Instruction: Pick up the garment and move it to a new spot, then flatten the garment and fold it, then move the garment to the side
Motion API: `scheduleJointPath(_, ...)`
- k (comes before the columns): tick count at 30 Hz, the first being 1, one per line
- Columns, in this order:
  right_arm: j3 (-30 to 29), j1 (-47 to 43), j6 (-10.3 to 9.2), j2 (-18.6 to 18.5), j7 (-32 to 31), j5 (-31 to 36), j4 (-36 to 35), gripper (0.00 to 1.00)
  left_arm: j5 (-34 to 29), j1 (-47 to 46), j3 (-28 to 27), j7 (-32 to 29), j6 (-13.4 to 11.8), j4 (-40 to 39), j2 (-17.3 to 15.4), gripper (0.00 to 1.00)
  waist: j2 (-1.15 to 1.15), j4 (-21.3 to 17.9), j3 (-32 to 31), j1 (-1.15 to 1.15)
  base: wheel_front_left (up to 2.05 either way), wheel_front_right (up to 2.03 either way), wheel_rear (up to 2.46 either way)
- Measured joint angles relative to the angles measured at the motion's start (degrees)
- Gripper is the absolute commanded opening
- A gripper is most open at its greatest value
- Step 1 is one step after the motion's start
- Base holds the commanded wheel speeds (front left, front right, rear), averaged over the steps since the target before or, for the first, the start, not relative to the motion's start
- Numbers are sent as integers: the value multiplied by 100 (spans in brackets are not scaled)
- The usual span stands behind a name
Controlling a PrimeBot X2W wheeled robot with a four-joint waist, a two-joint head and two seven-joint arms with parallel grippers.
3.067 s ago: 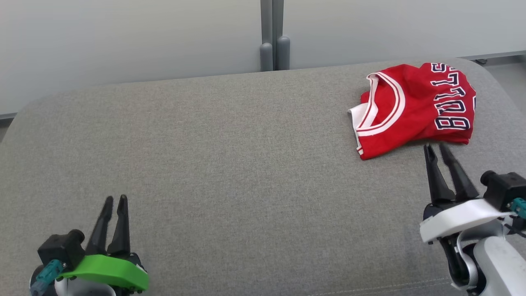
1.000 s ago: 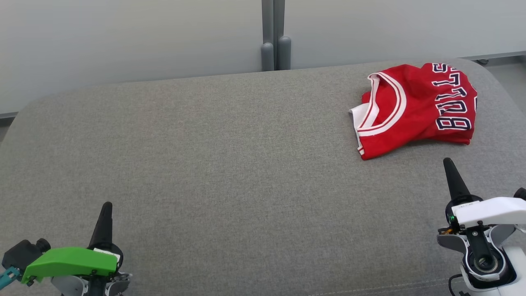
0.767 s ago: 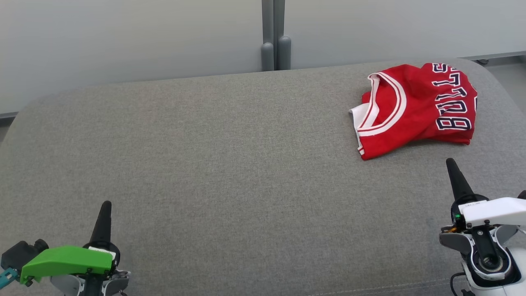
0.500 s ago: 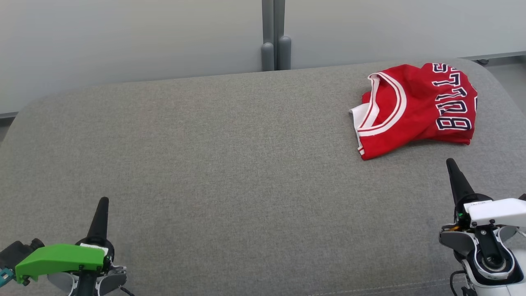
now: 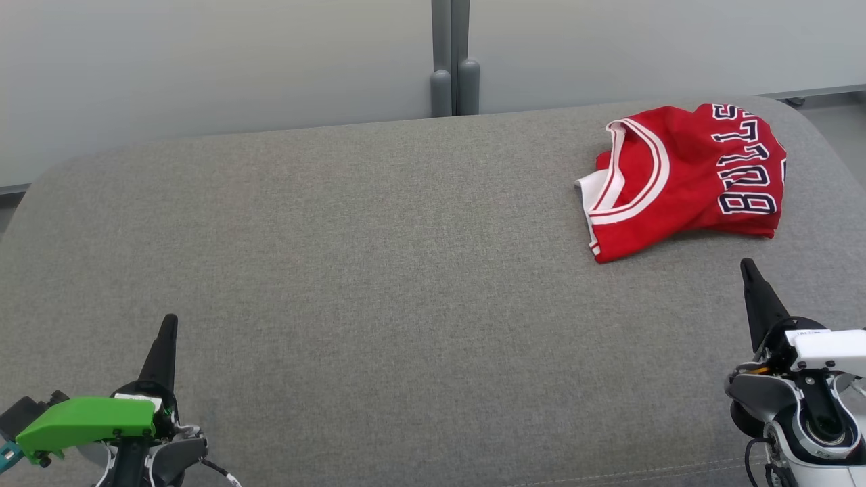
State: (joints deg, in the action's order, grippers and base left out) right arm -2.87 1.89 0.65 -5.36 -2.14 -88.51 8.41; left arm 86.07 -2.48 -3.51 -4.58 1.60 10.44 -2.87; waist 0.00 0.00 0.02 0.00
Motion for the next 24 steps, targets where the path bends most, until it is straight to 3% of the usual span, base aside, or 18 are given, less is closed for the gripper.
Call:
scheduleJointPath(10, -198, 7, 85, 94, -152, -557, 54, 0, 550, -9, -104, -174, 51, 1, 42, 0, 0, 2, 0, 0, 0, 0, 0)
scheduleJointPath(24, -209, 20, 101, 122, -153, -584, 90, 0, 565, -20, -132, -176, 52, 0, 49, 0, 0, 1, -1, 0, 0, 0, 0)
